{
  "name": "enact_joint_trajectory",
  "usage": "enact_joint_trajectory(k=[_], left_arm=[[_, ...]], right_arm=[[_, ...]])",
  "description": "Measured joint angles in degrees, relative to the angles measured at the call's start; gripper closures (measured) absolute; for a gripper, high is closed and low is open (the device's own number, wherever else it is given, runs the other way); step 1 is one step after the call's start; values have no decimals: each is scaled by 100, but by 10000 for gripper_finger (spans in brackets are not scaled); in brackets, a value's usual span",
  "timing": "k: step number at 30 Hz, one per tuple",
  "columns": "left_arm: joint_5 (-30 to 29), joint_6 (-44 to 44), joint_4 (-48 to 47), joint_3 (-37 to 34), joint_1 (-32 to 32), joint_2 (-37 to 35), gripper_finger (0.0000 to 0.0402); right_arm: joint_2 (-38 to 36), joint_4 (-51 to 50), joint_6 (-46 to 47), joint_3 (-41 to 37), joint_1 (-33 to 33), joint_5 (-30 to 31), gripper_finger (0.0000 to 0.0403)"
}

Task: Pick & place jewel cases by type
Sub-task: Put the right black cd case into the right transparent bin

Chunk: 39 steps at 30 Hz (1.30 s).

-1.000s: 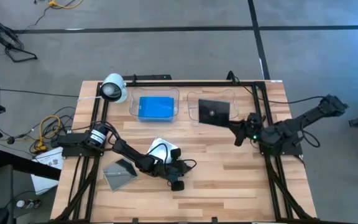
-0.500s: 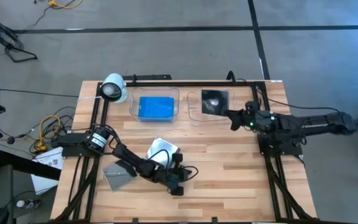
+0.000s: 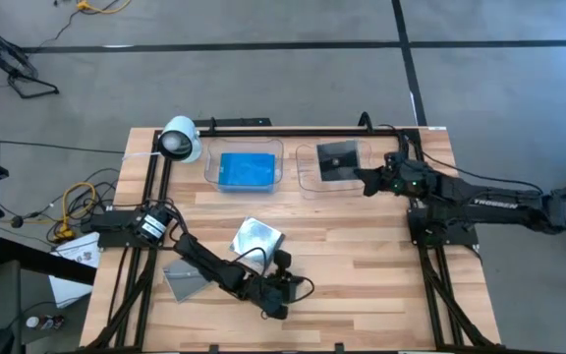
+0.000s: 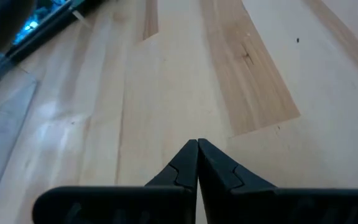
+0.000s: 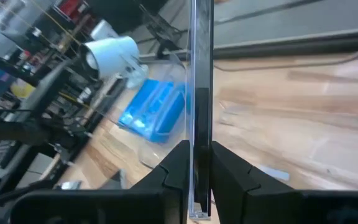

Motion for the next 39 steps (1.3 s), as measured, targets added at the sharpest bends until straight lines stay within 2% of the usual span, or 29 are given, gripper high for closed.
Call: enact_joint_trajectory(k=[20, 26, 33, 39], left_arm=[[-184, -4, -41, 7, -4, -9, 401], [-189, -6, -43, 7, -4, -11, 401], [-197, 0, -110, 11, -1, -21, 401], [-197, -2, -131, 11, -1, -24, 401]], right_arm=[[1112, 479, 153, 0, -619, -551, 367], [1461, 499, 345, 2, -703, -749, 357], [1748, 883, 359, 18, -705, -841, 365], [2074, 489, 363, 395, -703, -868, 359]])
